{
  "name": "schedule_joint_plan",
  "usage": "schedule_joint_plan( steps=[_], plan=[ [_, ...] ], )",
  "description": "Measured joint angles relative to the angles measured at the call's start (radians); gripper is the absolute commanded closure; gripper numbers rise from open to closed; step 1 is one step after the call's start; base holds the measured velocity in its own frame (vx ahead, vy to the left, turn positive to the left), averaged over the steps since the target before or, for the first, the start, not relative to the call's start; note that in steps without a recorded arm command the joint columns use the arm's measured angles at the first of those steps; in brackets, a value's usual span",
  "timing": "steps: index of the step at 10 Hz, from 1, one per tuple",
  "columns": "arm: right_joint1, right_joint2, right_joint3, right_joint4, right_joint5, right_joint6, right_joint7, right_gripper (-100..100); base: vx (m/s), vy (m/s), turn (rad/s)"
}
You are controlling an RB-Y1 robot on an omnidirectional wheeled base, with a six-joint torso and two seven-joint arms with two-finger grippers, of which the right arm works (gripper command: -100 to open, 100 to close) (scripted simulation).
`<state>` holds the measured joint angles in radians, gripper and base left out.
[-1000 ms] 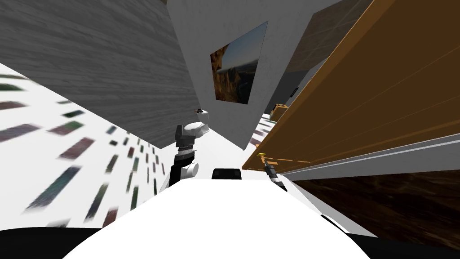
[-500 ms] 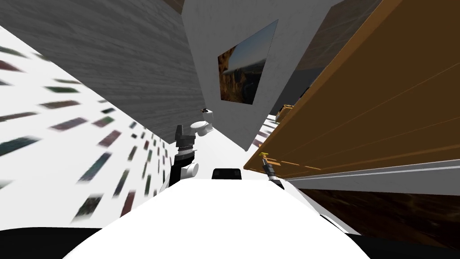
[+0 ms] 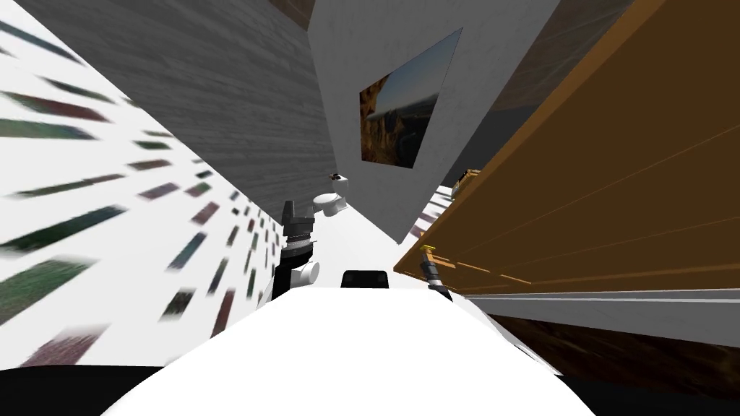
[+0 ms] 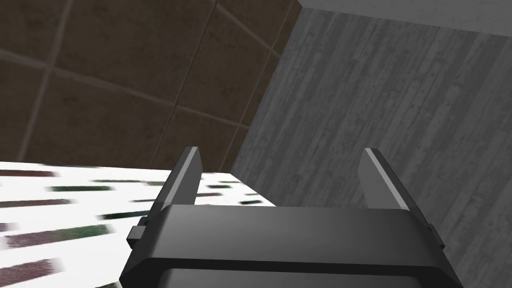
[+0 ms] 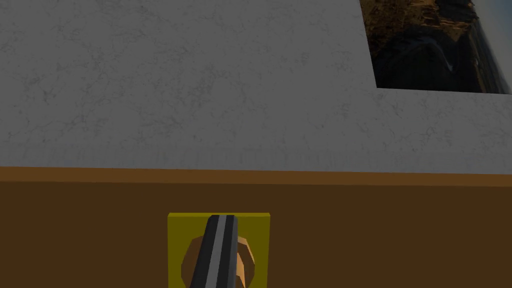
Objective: Pull the door open
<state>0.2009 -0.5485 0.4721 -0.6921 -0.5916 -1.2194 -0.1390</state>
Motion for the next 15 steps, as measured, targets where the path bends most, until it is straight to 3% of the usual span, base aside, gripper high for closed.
schedule_joint_plan(
  steps=[1, 4, 6, 9, 10, 12, 15],
  plan=[
    [0.01, 0.0, 0.003, 0.003, -0.003, -0.007, -0.001, -100, -0.005, 0.022, -0.306],
    [0.092, -0.022, 0.0, -0.042, -0.01, -0.027, -0.021, -100, -0.008, 0.028, -0.272],
    [0.119, -0.02, 0.005, -0.009, -0.011, -0.063, -0.047, -100, -0.008, 0.013, -0.159],
    [0.172, -0.035, 0.003, -0.048, -0.017, -0.071, -0.055, -100, -0.005, 0.007, -0.139],
    [0.174, -0.035, 0.003, -0.05, -0.017, -0.071, -0.054, -100, 0.137, -0.006, 0.088],
    [0.149, -0.029, -0.011, -0.033, -0.013, -0.054, -0.061, -100, 0.191, -0.024, 0.041],
    [0.125, -0.029, -0.038, -0.043, -0.01, -0.01, -0.063, -100, 0.163, -0.01, 0.041]
  ],
)
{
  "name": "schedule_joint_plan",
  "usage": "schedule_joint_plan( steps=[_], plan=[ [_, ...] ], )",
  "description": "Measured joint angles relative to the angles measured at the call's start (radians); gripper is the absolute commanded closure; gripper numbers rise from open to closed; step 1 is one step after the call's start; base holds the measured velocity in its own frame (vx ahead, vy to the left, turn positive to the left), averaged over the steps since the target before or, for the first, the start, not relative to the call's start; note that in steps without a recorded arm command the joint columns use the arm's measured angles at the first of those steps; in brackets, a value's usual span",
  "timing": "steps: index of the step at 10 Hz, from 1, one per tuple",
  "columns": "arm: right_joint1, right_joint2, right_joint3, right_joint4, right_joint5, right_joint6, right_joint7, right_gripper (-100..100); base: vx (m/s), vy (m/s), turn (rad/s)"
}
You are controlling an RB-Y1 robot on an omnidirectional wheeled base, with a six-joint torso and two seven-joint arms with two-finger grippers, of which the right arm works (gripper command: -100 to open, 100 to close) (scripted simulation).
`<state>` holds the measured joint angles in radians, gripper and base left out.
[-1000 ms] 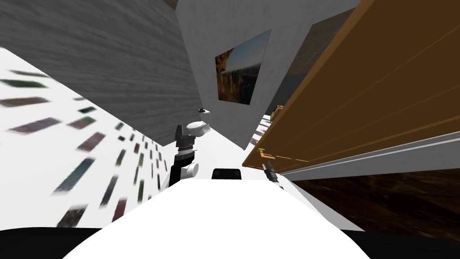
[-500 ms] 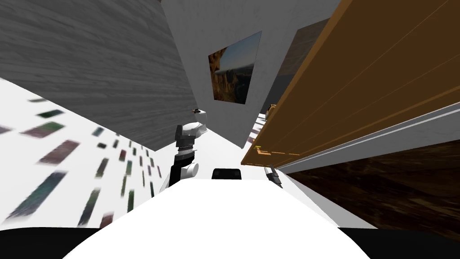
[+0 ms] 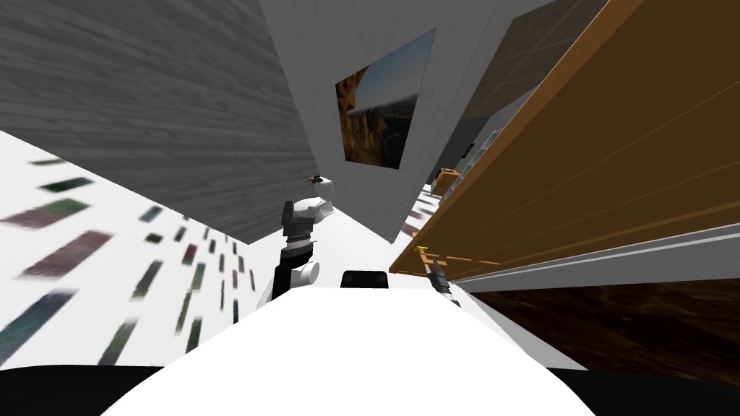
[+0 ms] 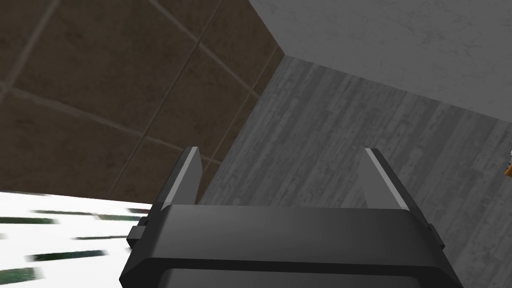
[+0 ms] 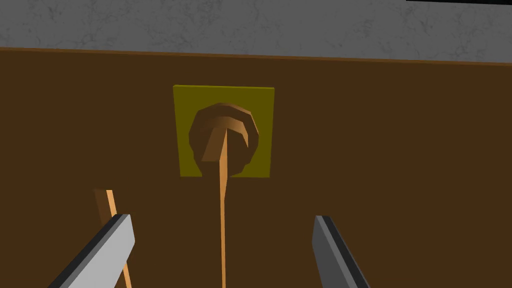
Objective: Pull the door open
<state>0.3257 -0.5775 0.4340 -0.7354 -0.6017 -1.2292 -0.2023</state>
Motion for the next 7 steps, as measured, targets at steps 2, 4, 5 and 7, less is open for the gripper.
schedule_joint_plan(
  steps=[2, 4, 5, 7],
  plan=[
    [-0.001, 0.0, 0.0, -0.001, 0.0, 0.002, 0.0, 100, -0.02, 0.002, -0.004],
    [-0.002, 0.0, 0.0, 0.0, 0.0, 0.002, 0.0, 100, -0.023, 0.0, 0.005],
    [-0.001, 0.0, 0.001, 0.0, 0.0, 0.003, 0.0, 100, -0.01, 0.0, -0.006],
    [0.001, 0.001, 0.001, 0.001, 0.001, 0.004, 0.0, 100, -0.056, -0.028, 0.079]
  ],
)
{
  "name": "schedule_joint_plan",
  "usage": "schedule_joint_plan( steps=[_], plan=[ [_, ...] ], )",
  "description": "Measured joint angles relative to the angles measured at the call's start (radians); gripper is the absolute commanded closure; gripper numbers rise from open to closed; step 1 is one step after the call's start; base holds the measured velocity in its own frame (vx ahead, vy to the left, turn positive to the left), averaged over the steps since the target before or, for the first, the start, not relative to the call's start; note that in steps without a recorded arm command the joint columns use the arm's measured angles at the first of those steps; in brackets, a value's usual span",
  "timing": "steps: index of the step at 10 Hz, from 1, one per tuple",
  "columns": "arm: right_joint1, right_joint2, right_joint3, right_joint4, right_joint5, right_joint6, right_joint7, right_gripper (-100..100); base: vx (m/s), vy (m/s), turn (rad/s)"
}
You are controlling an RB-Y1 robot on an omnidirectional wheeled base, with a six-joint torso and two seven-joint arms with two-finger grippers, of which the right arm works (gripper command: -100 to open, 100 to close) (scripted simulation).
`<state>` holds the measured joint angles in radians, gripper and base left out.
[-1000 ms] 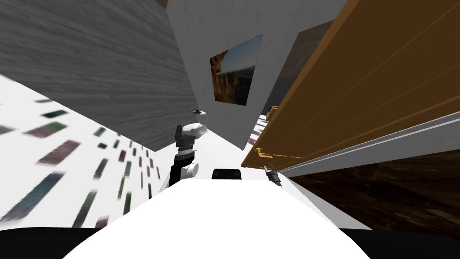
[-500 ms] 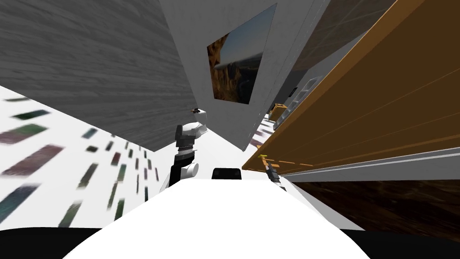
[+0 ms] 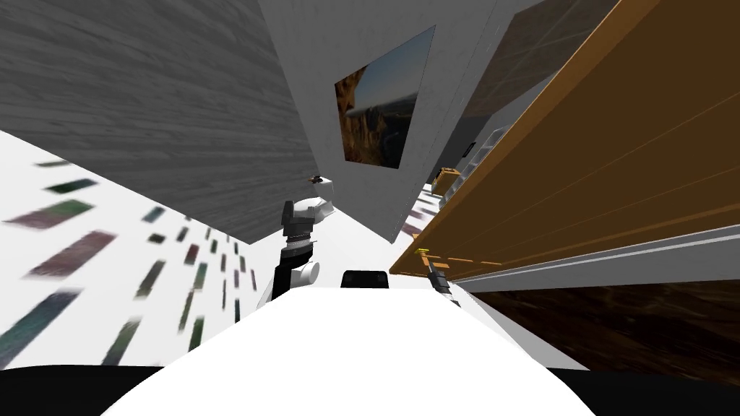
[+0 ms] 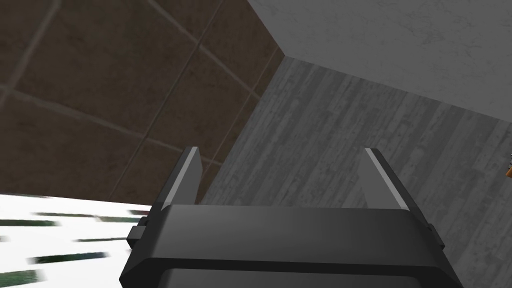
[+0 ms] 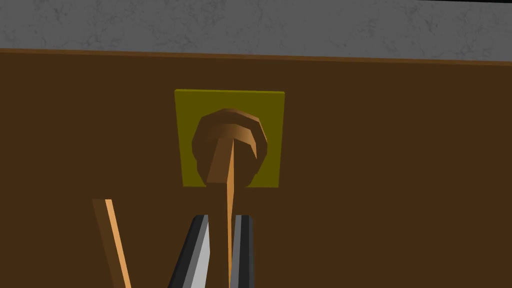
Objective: Pull the door open
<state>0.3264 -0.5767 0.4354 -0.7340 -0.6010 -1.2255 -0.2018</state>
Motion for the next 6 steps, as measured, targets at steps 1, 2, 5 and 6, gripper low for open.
schedule_joint_plan(
  steps=[1, 2, 5, 6],
  plan=[
    [0.003, -0.004, 0.005, 0.002, 0.001, -0.008, -0.002, 100, -0.182, -0.079, 0.217],
    [0.008, -0.007, 0.013, 0.004, 0.003, -0.021, -0.005, 100, -0.21, -0.082, 0.183],
    [0.024, -0.014, 0.042, 0.015, 0.013, -0.064, -0.012, 100, -0.204, -0.062, 0.13],
    [0.028, -0.015, 0.052, 0.024, 0.016, -0.077, -0.017, 100, -0.191, -0.096, 0.172]
  ],
)
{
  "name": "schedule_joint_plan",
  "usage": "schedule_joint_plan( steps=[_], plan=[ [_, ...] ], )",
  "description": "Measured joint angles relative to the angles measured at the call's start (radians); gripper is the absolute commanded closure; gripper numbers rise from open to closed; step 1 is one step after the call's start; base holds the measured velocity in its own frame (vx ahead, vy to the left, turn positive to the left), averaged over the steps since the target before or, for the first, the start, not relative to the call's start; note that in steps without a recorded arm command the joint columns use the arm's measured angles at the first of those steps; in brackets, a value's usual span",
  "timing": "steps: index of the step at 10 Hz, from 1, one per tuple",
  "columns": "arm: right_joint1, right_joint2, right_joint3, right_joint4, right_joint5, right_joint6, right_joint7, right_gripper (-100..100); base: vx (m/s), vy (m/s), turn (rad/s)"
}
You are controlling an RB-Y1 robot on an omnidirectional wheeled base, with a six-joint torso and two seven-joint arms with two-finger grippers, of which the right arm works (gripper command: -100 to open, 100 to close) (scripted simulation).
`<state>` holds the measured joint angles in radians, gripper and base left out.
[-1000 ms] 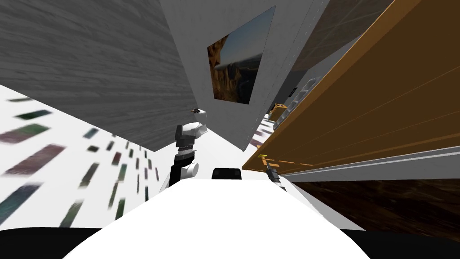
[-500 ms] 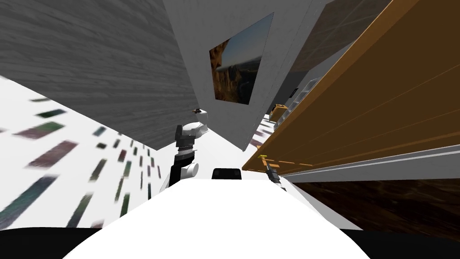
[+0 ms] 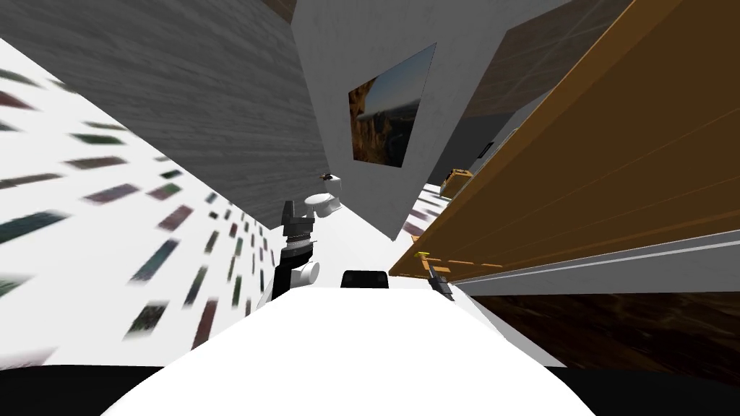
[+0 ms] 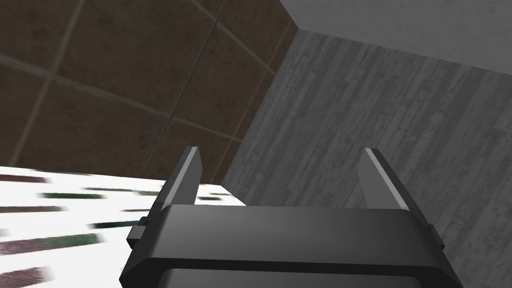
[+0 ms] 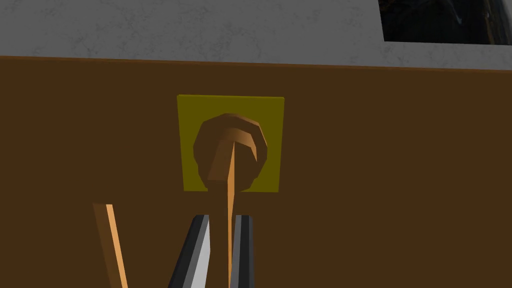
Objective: Pull the door open
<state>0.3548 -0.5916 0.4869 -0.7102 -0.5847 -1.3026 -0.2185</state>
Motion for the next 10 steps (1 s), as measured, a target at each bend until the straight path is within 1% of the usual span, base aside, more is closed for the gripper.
schedule_joint_plan(
  steps=[2, 3, 4, 6, 7, 8, 10],
  plan=[
    [0.018, -0.006, 0.02, -0.002, 0.006, -0.023, -0.006, 100, -0.173, -0.093, 0.109],
    [0.023, -0.006, 0.029, -0.007, 0.009, -0.03, -0.006, 100, -0.079, -0.038, 0.033],
    [0.024, -0.004, 0.033, -0.007, 0.012, -0.03, -0.005, 100, 0.018, -0.009, 0.21],
    [0.034, 0.005, 0.045, 0.034, 0.002, -0.069, -0.01, 100, 0.028, -0.026, 0.229],
    [0.046, 0.005, 0.049, 0.03, -0.005, -0.082, -0.004, 100, 0.015, -0.031, 0.169],
    [0.052, 0.008, 0.054, 0.04, -0.01, -0.102, -0.001, 100, -0.006, -0.03, 0.235],
    [0.058, 0.015, 0.068, 0.081, -0.022, -0.149, -0.008, 100, -0.056, -0.03, 0.212]
  ],
)
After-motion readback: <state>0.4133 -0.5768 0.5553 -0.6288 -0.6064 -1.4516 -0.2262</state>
